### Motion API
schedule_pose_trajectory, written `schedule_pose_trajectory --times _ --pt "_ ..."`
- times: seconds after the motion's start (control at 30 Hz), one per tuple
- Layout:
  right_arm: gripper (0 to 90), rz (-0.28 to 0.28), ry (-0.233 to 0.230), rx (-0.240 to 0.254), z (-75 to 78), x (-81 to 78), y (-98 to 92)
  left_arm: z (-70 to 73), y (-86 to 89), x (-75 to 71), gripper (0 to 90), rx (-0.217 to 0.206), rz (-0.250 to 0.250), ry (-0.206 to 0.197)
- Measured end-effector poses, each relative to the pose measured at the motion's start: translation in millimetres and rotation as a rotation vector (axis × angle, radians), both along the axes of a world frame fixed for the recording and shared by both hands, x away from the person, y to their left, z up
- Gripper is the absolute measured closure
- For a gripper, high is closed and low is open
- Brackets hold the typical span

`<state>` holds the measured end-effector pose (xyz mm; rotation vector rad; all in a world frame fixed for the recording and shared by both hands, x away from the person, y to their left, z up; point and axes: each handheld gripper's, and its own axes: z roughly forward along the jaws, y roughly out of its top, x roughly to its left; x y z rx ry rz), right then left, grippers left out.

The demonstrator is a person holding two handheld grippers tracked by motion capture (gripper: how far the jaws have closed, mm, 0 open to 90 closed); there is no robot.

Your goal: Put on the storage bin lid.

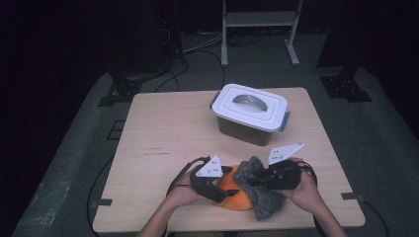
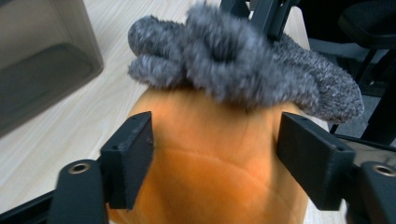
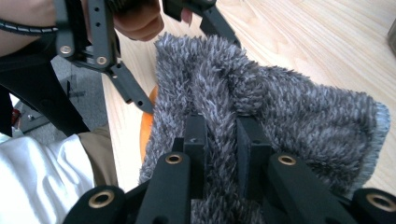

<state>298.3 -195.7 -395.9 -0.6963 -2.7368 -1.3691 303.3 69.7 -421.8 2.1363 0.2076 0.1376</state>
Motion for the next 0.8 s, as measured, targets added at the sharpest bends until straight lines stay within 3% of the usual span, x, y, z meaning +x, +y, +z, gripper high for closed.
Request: schedule_pose_trajectory --times 0.27,0.43,0.47,0.6,0.63,0.73,0.8 --pt "75.9 -0.043 0.047 0.021 -11.6 5.2 -20.3 -9.6 19.2 10.6 32.2 0.007 0.012 0.064" --pt "75.8 -0.059 0.073 0.024 -19.2 7.8 -29.0 -10.4 22.5 11.9 31.3 0.001 0.011 0.08" --pt "75.8 -0.06 0.073 0.025 -19.6 7.9 -29.3 -9.7 21.4 12.1 29.5 0.003 0.016 0.078" --pt "75.8 -0.062 0.077 0.022 -21.8 7.3 -26.5 -11.3 14.5 15.4 8.4 0.018 0.063 0.102" --pt "75.8 -0.062 0.078 0.024 -22.3 7.4 -26.2 -12.9 13.0 17.3 8.0 0.014 0.063 0.124" --pt "75.8 -0.065 0.081 0.028 -22.7 8.5 -26.8 -14.3 11.2 18.1 10.9 0.013 0.044 0.134" --pt "76.2 -0.068 0.084 0.032 -22.8 9.5 -27.4 -11.2 11.4 15.3 22.2 0.015 0.039 0.09"
